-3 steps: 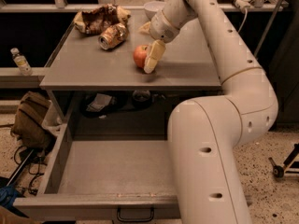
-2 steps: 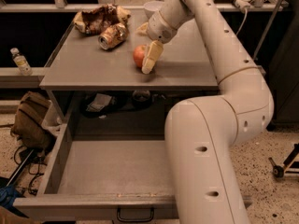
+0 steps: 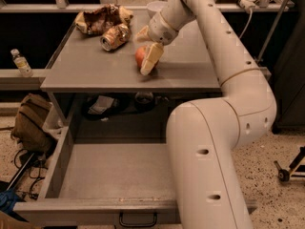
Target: Place apple into top drawer
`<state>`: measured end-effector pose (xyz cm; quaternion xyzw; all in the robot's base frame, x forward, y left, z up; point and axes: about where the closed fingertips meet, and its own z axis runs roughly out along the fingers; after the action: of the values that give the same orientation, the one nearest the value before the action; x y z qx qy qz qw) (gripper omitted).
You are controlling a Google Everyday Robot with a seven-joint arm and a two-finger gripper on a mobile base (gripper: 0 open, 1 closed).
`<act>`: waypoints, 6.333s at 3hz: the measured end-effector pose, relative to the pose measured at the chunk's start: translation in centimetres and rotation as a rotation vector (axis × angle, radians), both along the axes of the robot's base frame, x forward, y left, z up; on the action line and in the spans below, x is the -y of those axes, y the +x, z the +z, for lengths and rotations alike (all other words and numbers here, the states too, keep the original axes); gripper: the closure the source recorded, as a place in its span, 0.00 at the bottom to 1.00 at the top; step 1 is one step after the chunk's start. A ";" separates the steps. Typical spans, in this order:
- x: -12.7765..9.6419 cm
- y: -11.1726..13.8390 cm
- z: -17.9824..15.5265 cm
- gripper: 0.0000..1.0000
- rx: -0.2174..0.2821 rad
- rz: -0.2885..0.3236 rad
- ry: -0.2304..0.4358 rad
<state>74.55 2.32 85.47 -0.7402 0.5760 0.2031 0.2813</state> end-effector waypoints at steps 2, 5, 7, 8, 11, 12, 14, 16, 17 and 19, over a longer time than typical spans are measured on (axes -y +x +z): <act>0.0 0.0 0.0 0.65 0.000 0.000 0.000; -0.6 -2.1 5.8 1.00 0.120 -0.072 -0.098; -1.2 -8.2 8.0 1.00 0.128 -0.061 -0.129; -0.7 -10.3 6.8 1.00 0.100 -0.054 -0.113; 4.5 -26.1 -1.8 1.00 -0.085 -0.016 -0.040; 4.5 -26.1 -1.8 1.00 -0.085 -0.016 -0.040; 3.1 -26.2 -8.3 1.00 -0.070 -0.060 0.051; 0.9 -25.0 -15.2 1.00 -0.033 -0.183 0.013; 0.8 -24.8 -15.1 1.00 -0.026 -0.190 0.017; -1.0 -24.1 -20.9 1.00 0.061 -0.227 0.104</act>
Offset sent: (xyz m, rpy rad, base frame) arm 0.0000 0.0000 0.0000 0.0000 0.0000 0.0000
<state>50.41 3.31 64.62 -0.6604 0.6359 0.1768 0.3581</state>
